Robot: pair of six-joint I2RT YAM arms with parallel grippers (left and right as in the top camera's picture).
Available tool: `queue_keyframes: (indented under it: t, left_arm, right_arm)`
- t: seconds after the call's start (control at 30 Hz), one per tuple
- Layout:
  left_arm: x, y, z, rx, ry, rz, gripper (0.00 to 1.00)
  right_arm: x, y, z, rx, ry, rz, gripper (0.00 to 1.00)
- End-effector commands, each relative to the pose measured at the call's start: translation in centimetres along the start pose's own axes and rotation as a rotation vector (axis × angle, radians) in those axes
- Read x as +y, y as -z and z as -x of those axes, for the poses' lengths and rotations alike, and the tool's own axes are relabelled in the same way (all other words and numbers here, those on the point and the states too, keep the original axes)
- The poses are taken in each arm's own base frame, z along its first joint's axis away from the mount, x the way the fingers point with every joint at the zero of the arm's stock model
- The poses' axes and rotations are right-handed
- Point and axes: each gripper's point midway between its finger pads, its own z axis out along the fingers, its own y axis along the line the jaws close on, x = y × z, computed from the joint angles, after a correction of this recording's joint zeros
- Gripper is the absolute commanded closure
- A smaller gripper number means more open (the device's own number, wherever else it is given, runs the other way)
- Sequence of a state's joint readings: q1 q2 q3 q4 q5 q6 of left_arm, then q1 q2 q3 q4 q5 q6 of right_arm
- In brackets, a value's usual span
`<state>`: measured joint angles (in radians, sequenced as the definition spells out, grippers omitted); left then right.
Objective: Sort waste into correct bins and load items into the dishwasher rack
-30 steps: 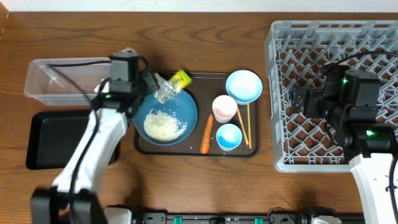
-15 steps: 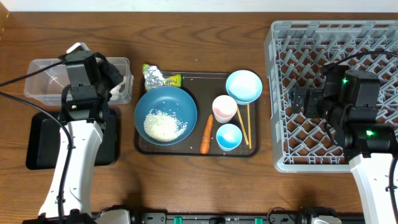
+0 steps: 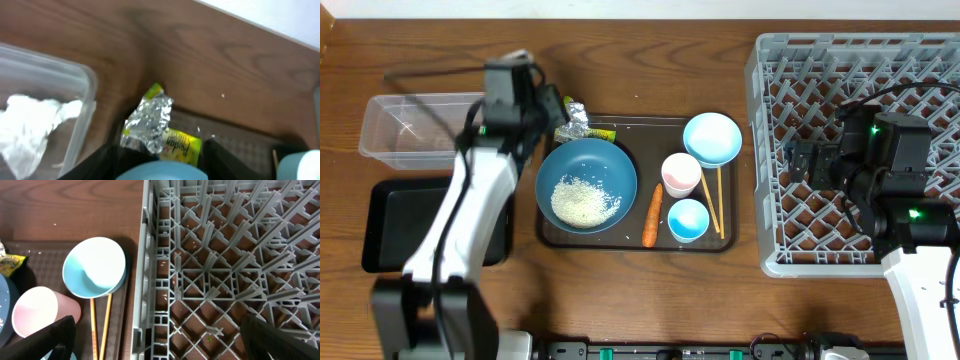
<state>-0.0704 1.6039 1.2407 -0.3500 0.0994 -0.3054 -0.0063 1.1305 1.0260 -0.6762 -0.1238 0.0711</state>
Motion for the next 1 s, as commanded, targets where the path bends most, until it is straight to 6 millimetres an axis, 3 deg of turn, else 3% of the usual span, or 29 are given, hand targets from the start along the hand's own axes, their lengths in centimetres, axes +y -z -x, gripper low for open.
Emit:
queue_keyframes:
  t: [0.0, 0.13, 0.4, 0.8, 0.87, 0.97]
  left_arm:
    - [-1.5, -1.3, 2.7, -0.004, -0.069, -0.009, 0.44]
    - [-1.3, -4.5, 3.2, 0.039, -0.074, 0.014, 0.38]
    - [0.2, -10.2, -0.3, 0.142, -0.072, 0.049, 0.32]
    - [0.7, -13.5, -3.4, 0.217, -0.076, 0.048, 0.29]
    - [0.1, -13.6, -3.7, 0.227, -0.079, 0.028, 0.34]
    - [-0.2, -13.6, -4.0, 0.233, -0.086, 0.026, 0.56]
  right_arm:
    - [0.6, 0.3, 0.3, -0.005, 0.008, 0.018, 0.01]
    - [0.6, 0.3, 0.0, 0.007, 0.006, 0.017, 0.01]
    - [0.6, 0.3, -0.1, 0.013, 0.005, 0.016, 0.01]
    - [0.6, 0.3, -0.1, 0.012, 0.005, 0.016, 0.01]
    - [0.6, 0.3, -0.1, 0.012, 0.005, 0.016, 0.01]
    - [0.6, 0.3, -0.1, 0.012, 0.005, 0.017, 0.01]
